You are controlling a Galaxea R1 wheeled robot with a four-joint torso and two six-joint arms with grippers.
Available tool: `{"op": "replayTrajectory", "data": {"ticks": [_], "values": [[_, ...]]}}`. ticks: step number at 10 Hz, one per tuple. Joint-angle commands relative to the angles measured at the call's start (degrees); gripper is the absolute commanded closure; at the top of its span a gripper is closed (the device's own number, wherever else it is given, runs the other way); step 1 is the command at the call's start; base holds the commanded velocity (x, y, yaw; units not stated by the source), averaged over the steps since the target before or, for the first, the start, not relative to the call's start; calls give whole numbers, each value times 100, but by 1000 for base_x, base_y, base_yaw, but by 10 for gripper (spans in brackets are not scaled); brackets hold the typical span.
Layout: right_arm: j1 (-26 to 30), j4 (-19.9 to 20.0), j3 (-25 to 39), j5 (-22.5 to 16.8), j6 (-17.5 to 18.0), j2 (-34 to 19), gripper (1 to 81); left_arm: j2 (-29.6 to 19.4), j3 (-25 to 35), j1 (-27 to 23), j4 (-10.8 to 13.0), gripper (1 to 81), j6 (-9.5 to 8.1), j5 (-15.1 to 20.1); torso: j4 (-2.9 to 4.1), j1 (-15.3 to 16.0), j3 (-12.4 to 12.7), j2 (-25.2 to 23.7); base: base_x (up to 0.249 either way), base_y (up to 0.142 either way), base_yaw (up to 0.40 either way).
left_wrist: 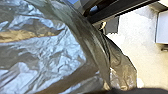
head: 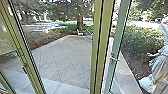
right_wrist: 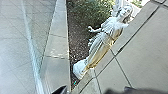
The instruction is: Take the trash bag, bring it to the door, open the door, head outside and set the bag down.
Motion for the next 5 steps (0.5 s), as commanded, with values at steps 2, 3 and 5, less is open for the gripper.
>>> {"op": "replayTrajectory", "data": {"ticks": [2,3,5], "values": [[782,-960,-1119,541,-806,313,10,-19,64,-55,-28,811,-2,488,0,-5,2,-2,0,0,0],[738,-1073,-1356,541,-983,418,10,-19,64,-55,-28,811,-2,488,0,-9,2,-5,0,0,0],[650,-1162,-1640,673,-1011,454,10,-19,64,-55,-54,811,-2,497,0,-13,4,-7,0,0,0]]}}
